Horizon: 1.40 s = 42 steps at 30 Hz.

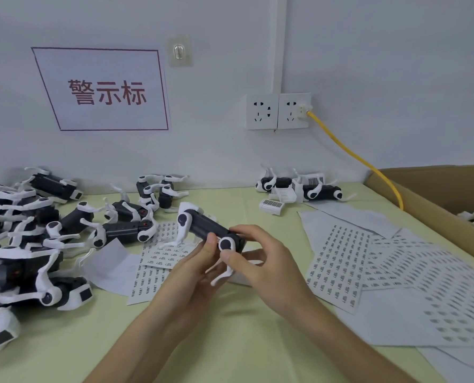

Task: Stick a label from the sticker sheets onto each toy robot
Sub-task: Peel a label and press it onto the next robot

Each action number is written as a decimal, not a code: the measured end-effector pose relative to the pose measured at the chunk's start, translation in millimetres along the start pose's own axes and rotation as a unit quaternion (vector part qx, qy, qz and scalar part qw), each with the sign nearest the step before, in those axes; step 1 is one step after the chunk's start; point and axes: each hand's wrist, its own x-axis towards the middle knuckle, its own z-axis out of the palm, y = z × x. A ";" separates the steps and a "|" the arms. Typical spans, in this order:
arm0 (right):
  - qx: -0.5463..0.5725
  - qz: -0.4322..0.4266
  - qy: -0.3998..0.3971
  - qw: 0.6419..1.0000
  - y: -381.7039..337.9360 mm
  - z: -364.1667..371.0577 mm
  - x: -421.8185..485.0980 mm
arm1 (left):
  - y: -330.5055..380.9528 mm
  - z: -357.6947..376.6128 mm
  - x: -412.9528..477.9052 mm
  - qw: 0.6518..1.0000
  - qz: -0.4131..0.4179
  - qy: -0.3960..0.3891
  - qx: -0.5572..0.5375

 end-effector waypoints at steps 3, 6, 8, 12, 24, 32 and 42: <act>-0.007 0.010 -0.005 1.000 -0.8 -5.0 3.1 | -0.3 1.7 -0.5 0.997 -0.037 -0.003 -0.061; -0.019 0.017 -0.012 1.000 -0.4 -8.0 5.0 | 0.2 2.0 -1.1 0.997 -0.044 -0.011 -0.059; -0.024 0.020 -0.012 0.999 -0.1 -9.6 6.2 | 1.2 2.0 -0.9 0.998 -0.041 -0.017 -0.040; -0.013 0.019 -0.018 1.000 -0.4 -12.9 8.4 | 2.4 0.0 0.8 0.999 -0.021 -0.022 0.011; 0.131 0.150 0.031 0.980 -5.4 -30.7 19.6 | 0.7 2.1 -1.7 0.950 0.084 0.094 0.285; 0.263 0.260 0.086 0.925 -5.2 -89.6 35.7 | -13.8 -2.1 -5.0 0.712 0.202 0.025 0.673; 0.545 0.066 0.316 0.774 12.6 -180.0 32.2 | -14.3 2.7 -5.7 0.685 0.146 -0.016 0.714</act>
